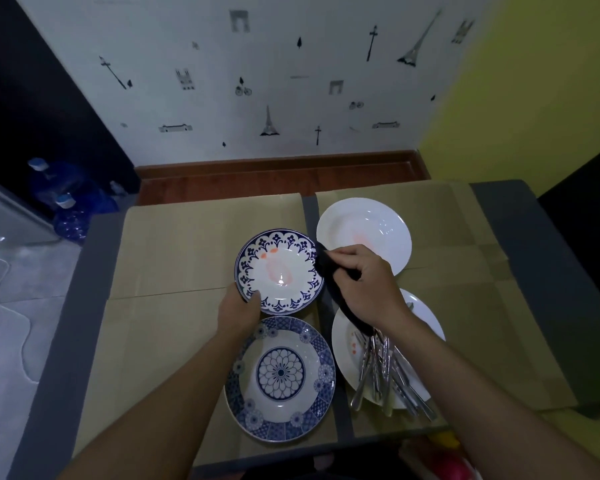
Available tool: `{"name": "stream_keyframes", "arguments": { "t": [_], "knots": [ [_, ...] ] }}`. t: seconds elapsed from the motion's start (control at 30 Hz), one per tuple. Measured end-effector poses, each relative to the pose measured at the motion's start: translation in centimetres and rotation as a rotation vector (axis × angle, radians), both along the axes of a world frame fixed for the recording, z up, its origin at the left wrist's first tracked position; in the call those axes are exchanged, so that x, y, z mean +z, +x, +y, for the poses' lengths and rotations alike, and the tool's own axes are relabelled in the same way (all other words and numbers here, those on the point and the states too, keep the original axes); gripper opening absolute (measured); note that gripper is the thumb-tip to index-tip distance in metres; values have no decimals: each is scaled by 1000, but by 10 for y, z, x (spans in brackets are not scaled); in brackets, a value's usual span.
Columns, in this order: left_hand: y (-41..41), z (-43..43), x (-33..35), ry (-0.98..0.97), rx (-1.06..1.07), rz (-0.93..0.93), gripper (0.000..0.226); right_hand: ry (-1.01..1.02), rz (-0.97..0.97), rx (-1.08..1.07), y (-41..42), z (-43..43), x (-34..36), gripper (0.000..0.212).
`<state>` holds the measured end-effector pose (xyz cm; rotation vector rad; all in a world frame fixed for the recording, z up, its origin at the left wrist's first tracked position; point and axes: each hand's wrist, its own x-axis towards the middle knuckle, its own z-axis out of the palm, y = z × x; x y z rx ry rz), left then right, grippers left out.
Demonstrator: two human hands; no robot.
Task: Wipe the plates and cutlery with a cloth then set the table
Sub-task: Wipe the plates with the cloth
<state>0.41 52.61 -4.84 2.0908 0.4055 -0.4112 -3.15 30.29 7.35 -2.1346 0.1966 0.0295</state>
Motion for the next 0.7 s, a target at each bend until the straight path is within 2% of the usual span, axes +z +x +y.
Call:
{"name": "stream_keyframes", "arguments": {
  "t": [0.1, 0.27, 0.43, 0.7],
  "knots": [
    [18, -5, -8, -49, 106, 94, 47, -1, 5, -29, 1, -6, 0, 39],
    [36, -11, -14, -36, 251, 192, 33, 6, 19, -57, 1, -17, 3, 40],
    [43, -17, 2, -42, 266, 86, 31, -1, 31, -82, 5, -21, 5, 41],
    [42, -14, 46, -36, 219, -180, 33, -32, -9, -66, 11, -14, 15, 38]
  ]
}}
